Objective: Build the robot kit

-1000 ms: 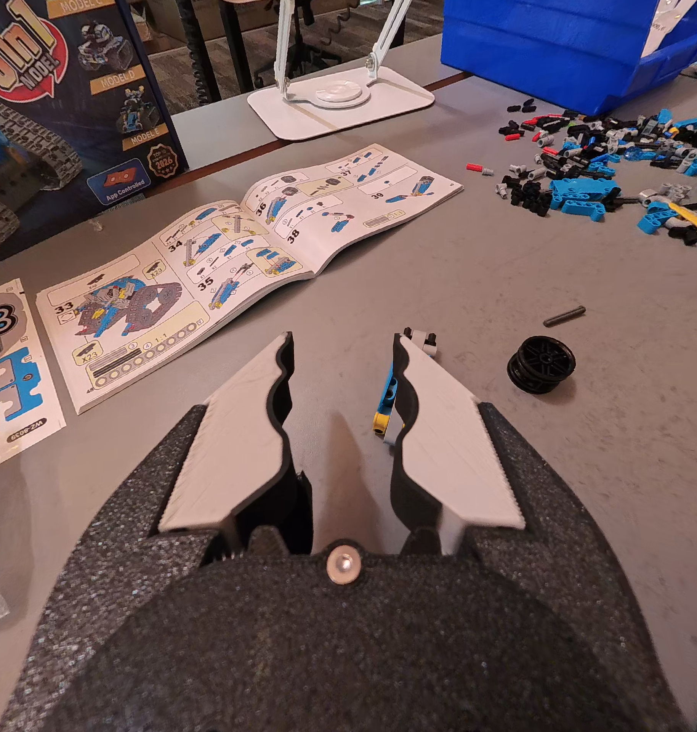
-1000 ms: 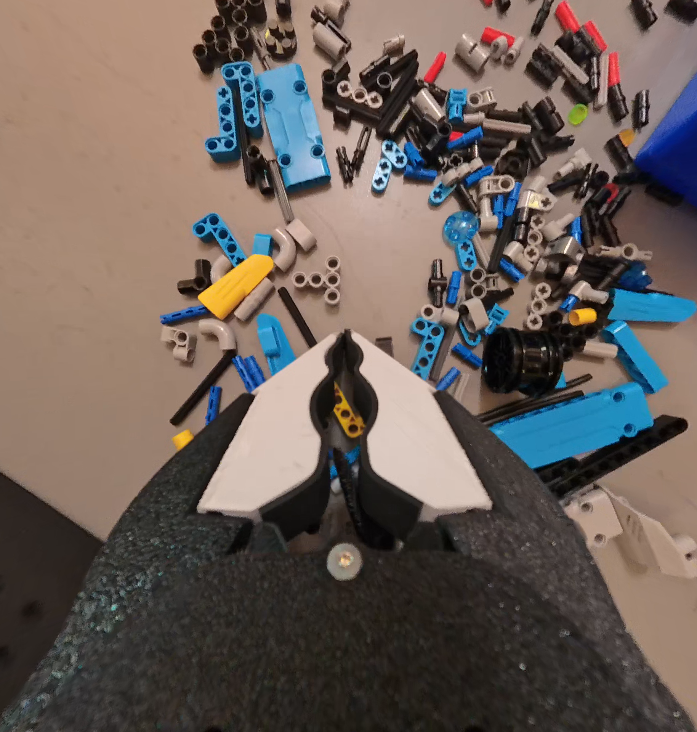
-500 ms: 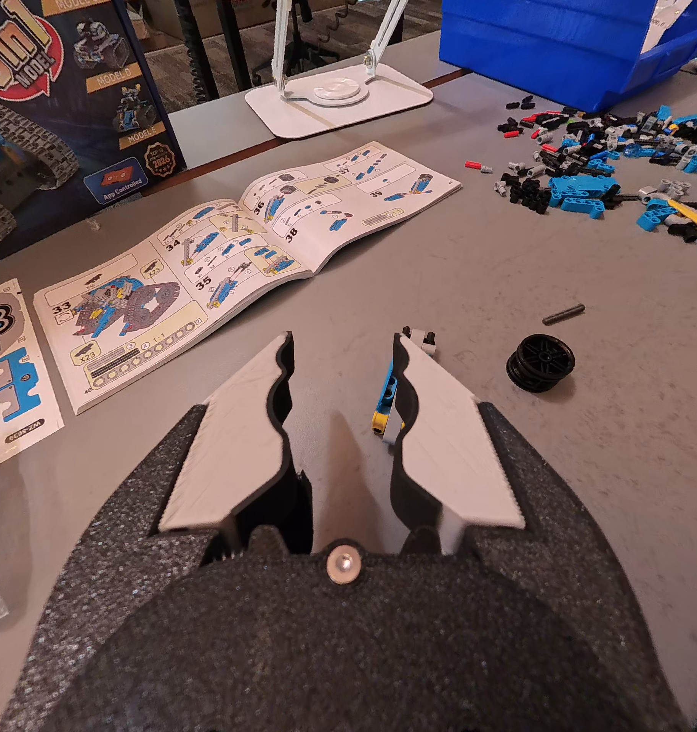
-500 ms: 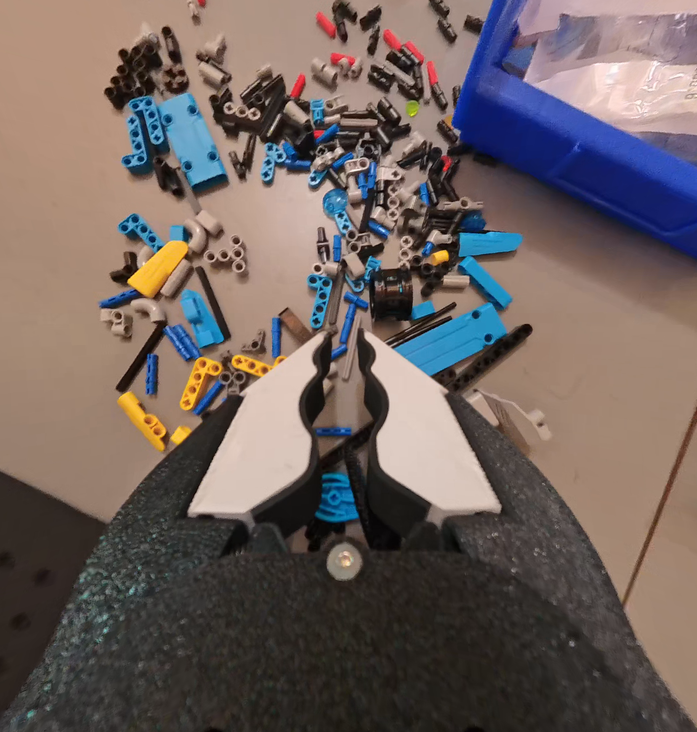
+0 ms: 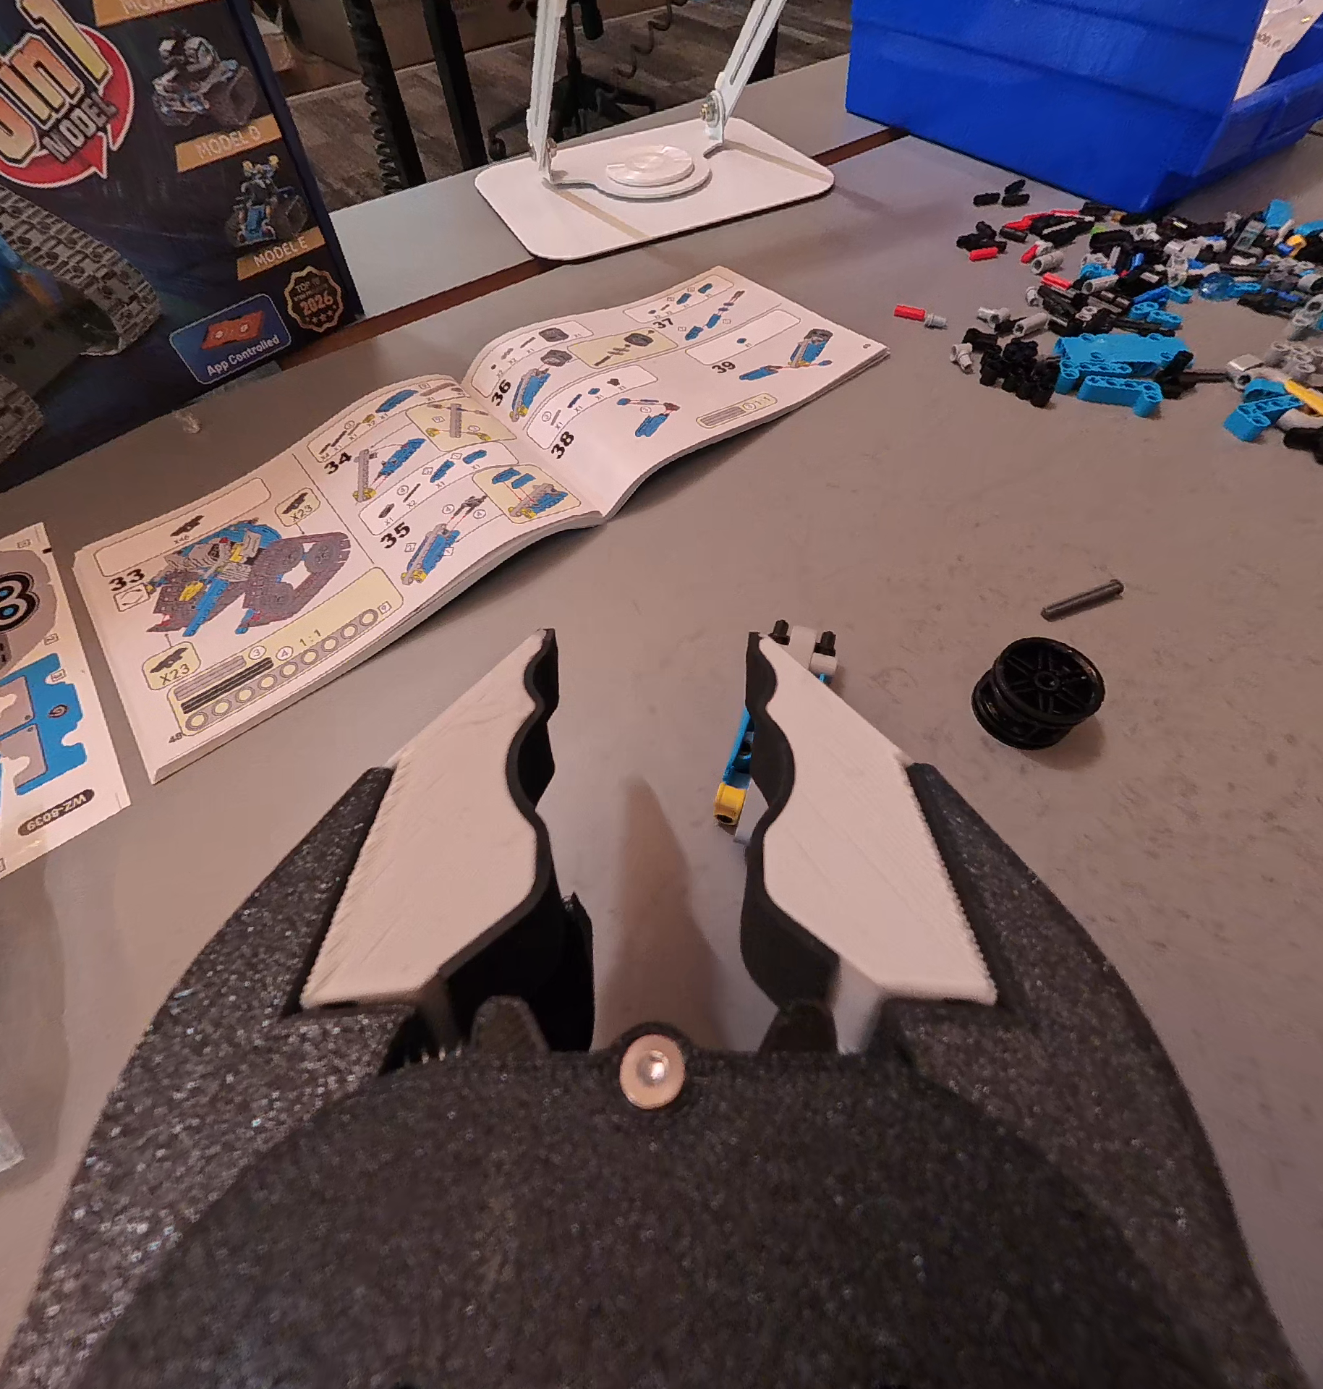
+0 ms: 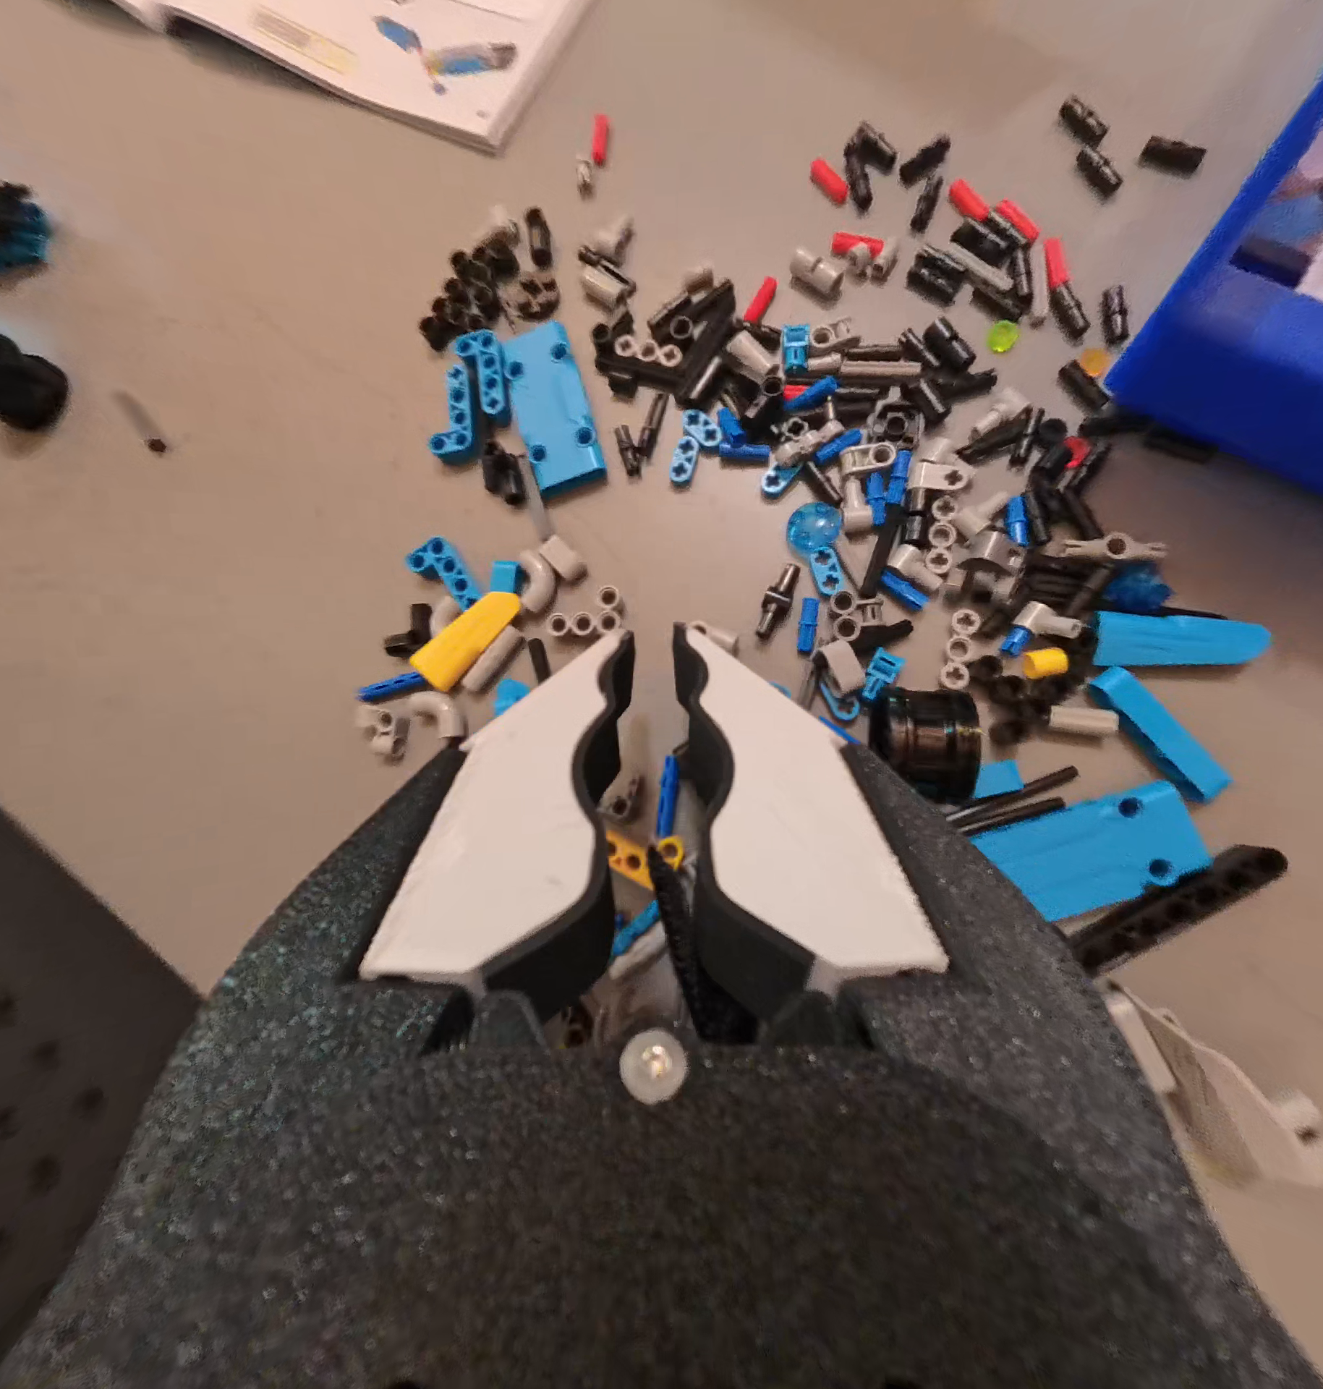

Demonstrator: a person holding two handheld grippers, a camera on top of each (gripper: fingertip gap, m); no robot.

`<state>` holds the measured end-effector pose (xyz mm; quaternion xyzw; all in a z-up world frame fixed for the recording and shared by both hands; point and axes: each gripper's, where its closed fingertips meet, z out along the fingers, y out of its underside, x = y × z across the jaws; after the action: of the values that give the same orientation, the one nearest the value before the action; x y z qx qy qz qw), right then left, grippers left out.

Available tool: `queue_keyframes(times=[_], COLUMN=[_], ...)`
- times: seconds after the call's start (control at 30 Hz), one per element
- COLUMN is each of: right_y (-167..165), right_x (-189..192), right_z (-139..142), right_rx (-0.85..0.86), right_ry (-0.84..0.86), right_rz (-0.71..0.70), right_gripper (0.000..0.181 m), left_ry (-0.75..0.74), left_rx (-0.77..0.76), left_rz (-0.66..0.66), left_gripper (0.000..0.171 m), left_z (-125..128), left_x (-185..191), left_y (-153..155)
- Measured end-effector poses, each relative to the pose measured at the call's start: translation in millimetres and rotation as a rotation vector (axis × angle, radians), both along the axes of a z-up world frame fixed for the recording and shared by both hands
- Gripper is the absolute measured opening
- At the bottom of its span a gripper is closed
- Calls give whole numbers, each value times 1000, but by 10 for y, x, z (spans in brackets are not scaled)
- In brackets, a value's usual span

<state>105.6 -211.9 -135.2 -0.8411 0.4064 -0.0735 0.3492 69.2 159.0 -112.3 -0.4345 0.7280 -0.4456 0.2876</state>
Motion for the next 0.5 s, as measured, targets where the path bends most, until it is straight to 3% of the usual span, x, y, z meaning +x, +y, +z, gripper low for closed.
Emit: queue_keyframes(times=[0.23,0.33,0.5], right_y=[-678,-653,-524], right_x=[68,262,513], right_z=[235,183,-54], right_rx=[-40,-65,-266], right_ry=[-87,-82,-38], right_rz=[-188,-172,-38], right_gripper=[9,12,12], left_ry=[-4,-5,-7], left_rx=[6,7,9], left_rz=[-7,-10,3], left_gripper=[50,50,50], left_z=[1,3,6], left_x=[-7,-7,2], left_y=[-18,-28,5])
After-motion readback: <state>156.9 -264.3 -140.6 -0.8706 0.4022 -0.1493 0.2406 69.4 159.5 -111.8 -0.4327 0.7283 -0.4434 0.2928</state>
